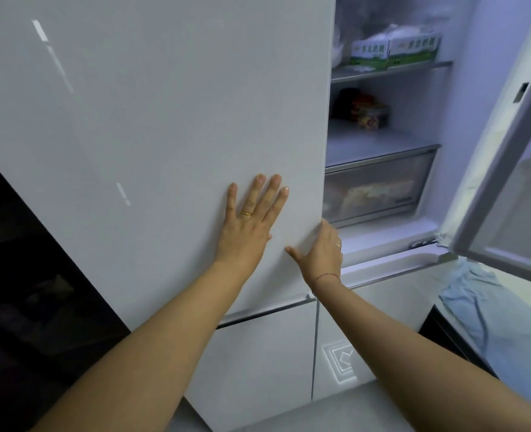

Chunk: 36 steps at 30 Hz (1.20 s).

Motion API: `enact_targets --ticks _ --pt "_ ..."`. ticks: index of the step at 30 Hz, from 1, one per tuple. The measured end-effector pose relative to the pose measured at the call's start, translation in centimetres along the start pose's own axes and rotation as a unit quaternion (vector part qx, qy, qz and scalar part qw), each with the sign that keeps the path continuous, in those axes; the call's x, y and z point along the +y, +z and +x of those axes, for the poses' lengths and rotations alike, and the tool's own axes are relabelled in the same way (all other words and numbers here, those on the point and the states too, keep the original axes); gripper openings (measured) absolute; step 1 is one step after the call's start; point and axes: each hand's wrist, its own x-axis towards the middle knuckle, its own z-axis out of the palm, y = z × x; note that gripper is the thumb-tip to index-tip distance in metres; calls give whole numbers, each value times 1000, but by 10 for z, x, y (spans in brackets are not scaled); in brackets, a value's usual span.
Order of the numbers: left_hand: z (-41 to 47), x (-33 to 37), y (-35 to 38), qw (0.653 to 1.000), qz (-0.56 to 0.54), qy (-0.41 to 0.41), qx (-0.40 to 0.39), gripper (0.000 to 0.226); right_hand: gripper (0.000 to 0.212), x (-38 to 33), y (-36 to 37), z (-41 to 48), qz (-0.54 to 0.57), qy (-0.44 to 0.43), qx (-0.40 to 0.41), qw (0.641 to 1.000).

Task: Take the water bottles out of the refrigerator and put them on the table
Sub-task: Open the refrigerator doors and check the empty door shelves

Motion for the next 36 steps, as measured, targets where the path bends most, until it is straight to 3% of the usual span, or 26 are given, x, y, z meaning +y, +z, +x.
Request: enact_targets --ticks 7,12,14,20,28,32,36 --pt "1 1 -6 998 -25 -14 -47 110 88 11 -11 -4 10 -20 -40 999" --pt "8 29 -28 982 -163 -58 -73 99 90 42 -39 -18 17 25 -22 999" --pt "17 49 -42 974 -215 -28 -63 94 87 60 -61 -21 27 40 5 999" --pt "56 136 -94 934 -343 76 -64 86 86 129 -160 -29 11 113 130 985" --pt "103 249 -183 884 -428 185 -6 77 78 234 -322 -53 -10 204 283 937" --pt "127 306 -234 867 -460 190 17 77 75 281 -397 -54 -18 213 320 923" --pt "152 355 -287 853 -487 182 49 77 76 320 -456 -42 -22 198 305 931"
